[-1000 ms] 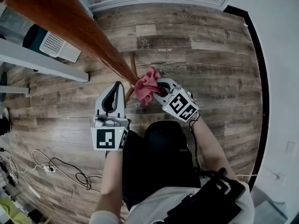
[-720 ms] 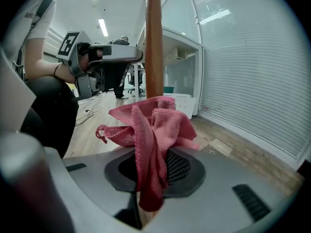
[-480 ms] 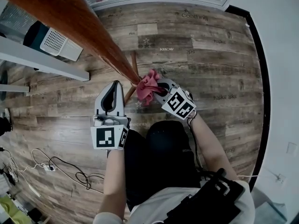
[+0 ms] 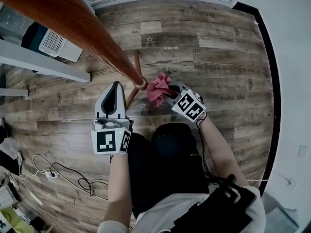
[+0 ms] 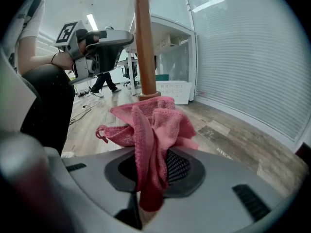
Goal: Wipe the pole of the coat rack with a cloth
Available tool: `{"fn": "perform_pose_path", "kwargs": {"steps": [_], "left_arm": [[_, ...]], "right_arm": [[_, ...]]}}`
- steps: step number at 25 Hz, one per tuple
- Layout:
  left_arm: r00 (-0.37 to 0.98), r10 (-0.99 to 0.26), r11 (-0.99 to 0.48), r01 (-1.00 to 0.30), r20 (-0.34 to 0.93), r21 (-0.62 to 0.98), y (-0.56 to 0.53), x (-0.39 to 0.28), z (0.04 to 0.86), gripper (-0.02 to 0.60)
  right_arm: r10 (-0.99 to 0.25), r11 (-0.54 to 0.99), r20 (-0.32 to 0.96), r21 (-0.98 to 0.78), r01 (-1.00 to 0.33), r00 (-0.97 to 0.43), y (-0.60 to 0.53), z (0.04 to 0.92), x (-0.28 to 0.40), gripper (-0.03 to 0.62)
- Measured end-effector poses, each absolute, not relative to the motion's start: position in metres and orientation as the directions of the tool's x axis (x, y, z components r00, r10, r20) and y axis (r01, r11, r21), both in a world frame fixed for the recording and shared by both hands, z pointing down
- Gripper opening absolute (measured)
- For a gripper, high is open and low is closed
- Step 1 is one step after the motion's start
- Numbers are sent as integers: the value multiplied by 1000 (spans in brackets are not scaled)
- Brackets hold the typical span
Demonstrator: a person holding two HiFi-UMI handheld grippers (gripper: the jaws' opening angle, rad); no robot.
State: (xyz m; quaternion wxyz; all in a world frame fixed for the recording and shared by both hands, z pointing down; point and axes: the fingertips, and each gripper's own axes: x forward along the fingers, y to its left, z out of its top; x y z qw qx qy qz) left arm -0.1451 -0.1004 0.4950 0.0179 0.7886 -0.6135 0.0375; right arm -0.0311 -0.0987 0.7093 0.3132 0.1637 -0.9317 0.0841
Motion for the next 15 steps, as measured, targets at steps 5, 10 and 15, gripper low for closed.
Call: {"fn": "perform_pose_path", "kwargs": {"steps": [5,10,15], "left_arm": [[237,-969,-238,-971,75,-5,-100,-146,494,14],[231,-970,-231,-973,74,8,-101,-146,495,14],[229,-970,-229,-973,77,9,-102,-146,496,14]], "right_arm": [[-246,931,662,-43,-363,-708,-94,724,-13,95],[-236,925,699,-50,-376,-675,-85,747,6,95],[-227,913,729,-71,-401,-646,-78,764,23,95]]}}
